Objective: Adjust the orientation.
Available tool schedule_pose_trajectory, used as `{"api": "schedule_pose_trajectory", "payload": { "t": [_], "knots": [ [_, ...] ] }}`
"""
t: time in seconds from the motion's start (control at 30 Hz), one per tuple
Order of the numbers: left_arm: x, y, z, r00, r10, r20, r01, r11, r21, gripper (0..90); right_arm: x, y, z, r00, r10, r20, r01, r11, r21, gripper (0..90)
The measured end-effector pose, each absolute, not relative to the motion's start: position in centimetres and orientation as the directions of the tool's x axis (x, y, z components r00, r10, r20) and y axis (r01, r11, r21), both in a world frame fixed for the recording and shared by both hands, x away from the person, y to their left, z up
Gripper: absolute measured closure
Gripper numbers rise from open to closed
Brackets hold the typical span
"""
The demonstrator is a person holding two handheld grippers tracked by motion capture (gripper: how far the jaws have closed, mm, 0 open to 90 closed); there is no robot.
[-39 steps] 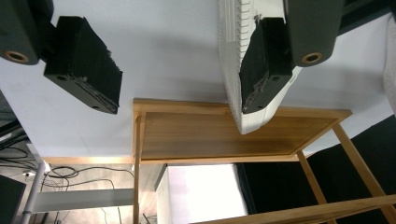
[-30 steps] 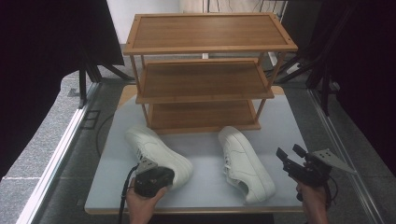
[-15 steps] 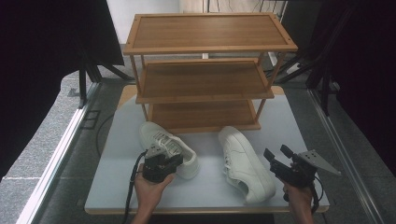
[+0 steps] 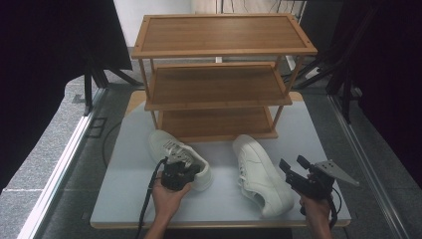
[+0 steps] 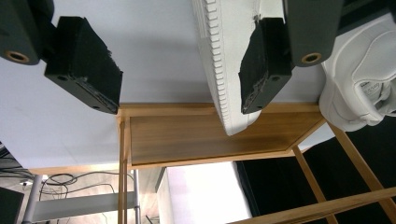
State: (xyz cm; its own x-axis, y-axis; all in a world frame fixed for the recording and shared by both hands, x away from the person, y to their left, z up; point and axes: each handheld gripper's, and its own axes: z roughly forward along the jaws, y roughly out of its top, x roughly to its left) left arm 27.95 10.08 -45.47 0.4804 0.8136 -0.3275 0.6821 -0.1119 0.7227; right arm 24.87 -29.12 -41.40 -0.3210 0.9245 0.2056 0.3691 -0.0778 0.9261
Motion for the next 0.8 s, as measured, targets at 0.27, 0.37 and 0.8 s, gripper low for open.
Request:
{"api": "schedule_pose_trajectory", "payload": {
  "t": [0.27, 0.37, 0.8],
  "knots": [
    [27.4, 10.7, -45.1, 0.49, 0.812, -0.318, 0.681, -0.129, 0.721, 89.9, 24.7, -29.6, -41.4, -0.301, 0.93, 0.211, 0.37, -0.09, 0.925, 29.7],
    [27.1, 11.2, -45.0, 0.496, 0.801, -0.335, 0.687, -0.127, 0.715, 89.9, 24.7, -29.7, -41.5, -0.294, 0.931, 0.216, 0.373, -0.096, 0.923, 29.6],
    [28.7, 10.4, -45.3, 0.511, 0.78, -0.36, 0.721, -0.161, 0.674, 90.0, 25.0, -29.5, -41.7, -0.294, 0.932, 0.21, 0.387, -0.085, 0.918, 29.6]
  ]
}}
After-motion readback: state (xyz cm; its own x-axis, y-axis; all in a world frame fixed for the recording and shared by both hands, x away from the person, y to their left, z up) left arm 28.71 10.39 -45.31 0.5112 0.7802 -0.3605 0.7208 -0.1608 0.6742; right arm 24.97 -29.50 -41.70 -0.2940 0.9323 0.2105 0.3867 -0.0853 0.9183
